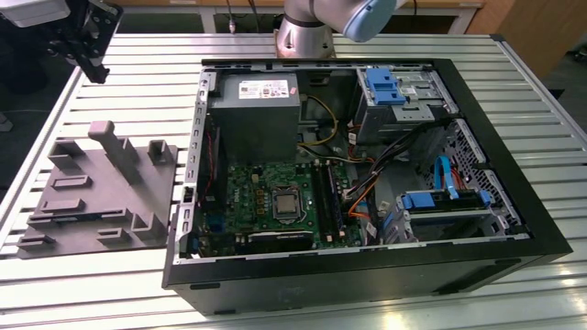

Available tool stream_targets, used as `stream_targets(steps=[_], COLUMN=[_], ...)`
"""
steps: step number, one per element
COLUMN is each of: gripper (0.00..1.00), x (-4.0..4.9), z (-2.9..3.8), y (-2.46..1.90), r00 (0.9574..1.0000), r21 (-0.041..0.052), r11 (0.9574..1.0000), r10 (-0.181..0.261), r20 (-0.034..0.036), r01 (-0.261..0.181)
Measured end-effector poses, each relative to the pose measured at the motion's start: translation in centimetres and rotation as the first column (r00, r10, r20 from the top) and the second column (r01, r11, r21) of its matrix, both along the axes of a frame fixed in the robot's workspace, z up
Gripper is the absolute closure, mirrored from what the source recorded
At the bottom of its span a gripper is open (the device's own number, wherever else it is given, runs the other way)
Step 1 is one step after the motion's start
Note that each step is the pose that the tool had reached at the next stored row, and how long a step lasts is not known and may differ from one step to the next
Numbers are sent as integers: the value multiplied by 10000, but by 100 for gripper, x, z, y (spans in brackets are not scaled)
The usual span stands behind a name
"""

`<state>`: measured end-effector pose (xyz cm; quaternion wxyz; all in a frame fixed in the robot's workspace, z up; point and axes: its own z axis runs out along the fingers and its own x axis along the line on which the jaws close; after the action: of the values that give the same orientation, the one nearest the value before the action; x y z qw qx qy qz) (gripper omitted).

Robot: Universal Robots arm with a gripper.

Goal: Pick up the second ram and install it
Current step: 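Reach for the second ram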

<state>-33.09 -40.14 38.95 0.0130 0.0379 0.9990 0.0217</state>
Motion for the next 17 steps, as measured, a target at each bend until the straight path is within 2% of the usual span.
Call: stream_targets(steps=[17], gripper=[89], x=[-142], z=[-3], y=[-3], r00=[10000], r21=[0], r11=[10000], r10=[0], r20=[0], r01=[0])
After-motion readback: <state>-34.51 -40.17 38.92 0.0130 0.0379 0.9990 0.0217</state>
